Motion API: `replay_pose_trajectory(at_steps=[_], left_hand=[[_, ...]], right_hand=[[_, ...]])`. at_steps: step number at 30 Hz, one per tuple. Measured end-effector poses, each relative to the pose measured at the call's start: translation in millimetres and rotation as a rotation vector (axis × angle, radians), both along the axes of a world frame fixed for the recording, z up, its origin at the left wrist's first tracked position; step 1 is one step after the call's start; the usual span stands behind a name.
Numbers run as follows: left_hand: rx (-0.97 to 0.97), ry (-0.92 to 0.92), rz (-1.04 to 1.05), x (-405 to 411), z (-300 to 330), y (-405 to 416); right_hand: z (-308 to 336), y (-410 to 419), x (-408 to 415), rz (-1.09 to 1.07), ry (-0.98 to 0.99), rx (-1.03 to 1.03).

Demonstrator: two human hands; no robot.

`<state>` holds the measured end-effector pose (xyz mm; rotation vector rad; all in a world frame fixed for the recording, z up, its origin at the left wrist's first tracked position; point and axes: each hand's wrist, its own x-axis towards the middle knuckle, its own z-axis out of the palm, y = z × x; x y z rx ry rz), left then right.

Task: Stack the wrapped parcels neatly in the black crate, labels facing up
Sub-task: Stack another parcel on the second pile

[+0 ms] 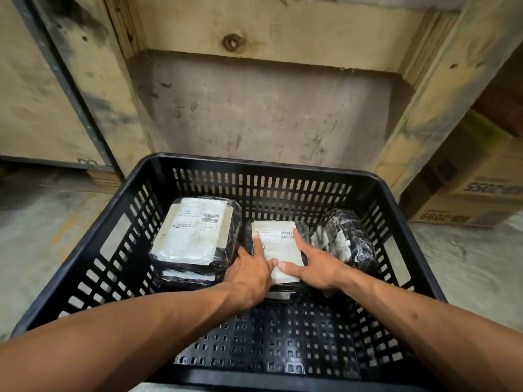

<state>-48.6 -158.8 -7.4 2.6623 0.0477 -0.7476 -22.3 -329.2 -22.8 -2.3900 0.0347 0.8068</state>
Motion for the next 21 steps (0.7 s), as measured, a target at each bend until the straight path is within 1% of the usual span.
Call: replay_pose_trajectory(at_steps=[4, 6, 9, 13, 21], left_hand=[[0.135, -0.047, -0.248, -8, -5, 10], [0.190, -0.029, -0.319, -9, -5, 13], [0.236, -0.017, -0.304, -6, -2, 12], [0.236, -0.036, -0.235, 2, 2, 7], [0.232, -0.013, -0.358, 2, 4, 17]], right_hand=[[1, 2, 4, 0.017, 0.042, -0.061], [3, 1, 7, 0.026, 0.076, -0.062], [6, 0, 10, 0.034, 0.089, -0.060], [4, 2, 7, 0.071, 0.060, -0.074], [13, 6, 3, 0.068, 0.024, -0.076]])
